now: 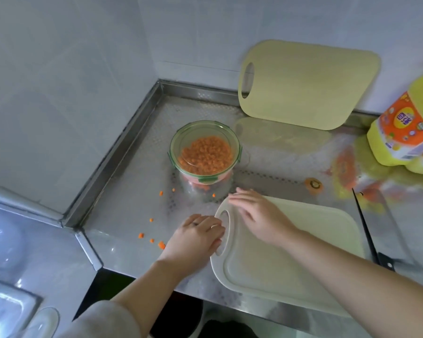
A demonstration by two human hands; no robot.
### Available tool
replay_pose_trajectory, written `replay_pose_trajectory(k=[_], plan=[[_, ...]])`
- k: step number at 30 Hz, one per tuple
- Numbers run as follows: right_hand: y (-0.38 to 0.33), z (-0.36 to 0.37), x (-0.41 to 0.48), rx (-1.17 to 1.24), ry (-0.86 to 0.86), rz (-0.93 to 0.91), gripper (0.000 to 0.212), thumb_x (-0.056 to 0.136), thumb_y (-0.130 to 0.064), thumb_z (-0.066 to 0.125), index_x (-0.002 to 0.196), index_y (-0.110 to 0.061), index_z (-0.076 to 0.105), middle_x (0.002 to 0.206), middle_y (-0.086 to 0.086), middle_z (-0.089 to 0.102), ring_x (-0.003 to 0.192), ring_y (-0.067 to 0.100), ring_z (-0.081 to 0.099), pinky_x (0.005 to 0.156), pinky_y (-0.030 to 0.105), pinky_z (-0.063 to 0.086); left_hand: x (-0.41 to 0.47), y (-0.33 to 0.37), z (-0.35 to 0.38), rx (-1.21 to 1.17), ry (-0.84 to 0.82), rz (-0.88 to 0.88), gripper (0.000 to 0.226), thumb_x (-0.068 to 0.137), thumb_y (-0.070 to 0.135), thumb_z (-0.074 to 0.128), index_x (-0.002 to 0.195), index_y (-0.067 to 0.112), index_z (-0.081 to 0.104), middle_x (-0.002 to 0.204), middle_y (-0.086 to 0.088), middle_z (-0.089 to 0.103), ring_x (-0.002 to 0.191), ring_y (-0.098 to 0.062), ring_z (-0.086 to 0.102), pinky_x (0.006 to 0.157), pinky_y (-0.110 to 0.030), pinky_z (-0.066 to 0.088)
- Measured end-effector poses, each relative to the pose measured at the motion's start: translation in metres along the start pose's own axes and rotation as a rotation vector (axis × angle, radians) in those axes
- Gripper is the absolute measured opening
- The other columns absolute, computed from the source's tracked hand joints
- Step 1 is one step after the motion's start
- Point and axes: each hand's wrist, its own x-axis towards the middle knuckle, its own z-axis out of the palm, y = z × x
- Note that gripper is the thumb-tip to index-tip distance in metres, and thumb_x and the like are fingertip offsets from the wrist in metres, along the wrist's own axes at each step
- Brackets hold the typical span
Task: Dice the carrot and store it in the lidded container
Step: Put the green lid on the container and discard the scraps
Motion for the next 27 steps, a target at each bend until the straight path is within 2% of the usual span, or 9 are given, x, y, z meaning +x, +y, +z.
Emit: replay_pose_trajectory(k=[3, 5, 9, 12, 16, 19, 23, 25, 27], plan=[[0.024, -0.020, -0.054, -0.005, 0.265, 0.278, 0.036, 0.097, -0.009, 0.047, 0.133, -0.008, 0.053, 0.139, 0.001, 0.049, 0.135, 0.014, 0.037, 0.114, 0.028, 0.023, -0.002, 0.005, 0.000, 0.000, -0.058, 0.068, 0.029, 0.080, 0.036, 0.047, 0.095, 0.029, 0.070, 0.107, 0.008, 0.067, 0.094, -0.014, 0.067, 0.095, -0.031, 0.045], [0.049, -0.028, -0.097, -0.107, 0.335, 0.511, 0.042, 0.099, -0.016, 0.045, 0.138, -0.002, 0.045, 0.146, 0.010, 0.040, 0.139, 0.024, 0.032, 0.115, 0.034, 0.022, -0.004, 0.012, 0.003, 0.068, -0.171, 0.087, 0.047, 0.078, 0.050, 0.039, 0.110, 0.033, 0.068, 0.120, 0.009, 0.064, 0.105, -0.013, 0.065, 0.093, -0.033, 0.052], [0.066, -0.017, -0.149, -0.351, 0.130, 0.728, 0.064, 0.100, -0.043, 0.020, 0.144, 0.003, 0.028, 0.152, 0.019, 0.024, 0.143, 0.033, 0.018, 0.118, 0.038, 0.011, -0.010, 0.017, 0.012, 0.120, -0.267, 0.078, 0.057, 0.078, 0.059, 0.034, 0.121, 0.036, 0.063, 0.130, 0.011, 0.059, 0.110, -0.013, 0.064, 0.092, -0.037, 0.049], [0.040, 0.016, -0.147, -0.385, 0.053, 0.690, 0.074, 0.094, -0.051, 0.006, 0.151, -0.003, 0.007, 0.159, 0.013, 0.000, 0.147, 0.025, -0.001, 0.119, 0.038, -0.006, -0.010, 0.019, 0.013, 0.164, -0.202, 0.092, 0.053, 0.072, 0.059, 0.067, 0.119, 0.034, 0.065, 0.128, 0.010, 0.061, 0.108, -0.015, 0.065, 0.089, -0.040, 0.051], [-0.008, 0.055, -0.125, -0.340, 0.005, 0.369, 0.062, 0.095, -0.042, 0.028, 0.138, -0.002, 0.044, 0.148, 0.014, 0.038, 0.138, 0.028, 0.036, 0.111, 0.041, 0.015, -0.009, 0.023, 0.011, 0.189, -0.209, 0.077, 0.068, 0.057, 0.056, 0.082, 0.119, 0.033, 0.066, 0.127, 0.008, 0.062, 0.107, -0.016, 0.066, 0.087, -0.042, 0.053], [-0.028, 0.044, -0.117, 0.000, 0.028, 0.194, 0.059, 0.097, -0.043, 0.027, 0.144, -0.008, 0.037, 0.152, -0.003, 0.028, 0.142, 0.007, 0.021, 0.116, 0.017, 0.007, -0.008, 0.023, 0.008, 0.182, -0.254, 0.060, 0.068, 0.059, 0.054, 0.082, 0.121, 0.032, 0.065, 0.129, 0.006, 0.061, 0.108, -0.019, 0.065, 0.089, -0.044, 0.051], [-0.002, 0.019, -0.142, 0.068, 0.270, 0.386, 0.051, 0.101, -0.036, 0.032, 0.145, -0.011, 0.034, 0.153, 0.002, 0.030, 0.140, 0.003, 0.018, 0.114, 0.015, 0.007, -0.013, 0.032, -0.002, 0.089, -0.222, -0.060, 0.056, 0.060, 0.036, 0.089, 0.111, 0.025, 0.070, 0.120, 0.000, 0.065, 0.095, -0.026, 0.068, 0.085, -0.045, 0.053], [0.025, 0.012, -0.161, -0.127, 0.228, 0.560, 0.056, 0.100, -0.036, 0.028, 0.147, -0.007, 0.028, 0.156, 0.008, 0.021, 0.145, 0.017, 0.014, 0.117, 0.023, 0.002, -0.022, 0.035, -0.006, 0.066, -0.159, -0.129, 0.042, 0.066, 0.033, 0.085, 0.105, 0.024, 0.071, 0.113, 0.001, 0.066, 0.091, -0.027, 0.068, 0.084, -0.044, 0.053], [0.039, 0.011, -0.174, -0.307, 0.094, 0.642, 0.075, 0.091, -0.050, 0.004, 0.150, -0.005, 0.015, 0.159, 0.010, 0.007, 0.147, 0.021, 0.002, 0.118, 0.030, -0.005, -0.033, 0.037, -0.006, 0.100, -0.155, -0.154, 0.034, 0.075, 0.044, 0.071, 0.104, 0.027, 0.071, 0.114, 0.005, 0.066, 0.094, -0.021, 0.068, 0.091, -0.042, 0.050]])
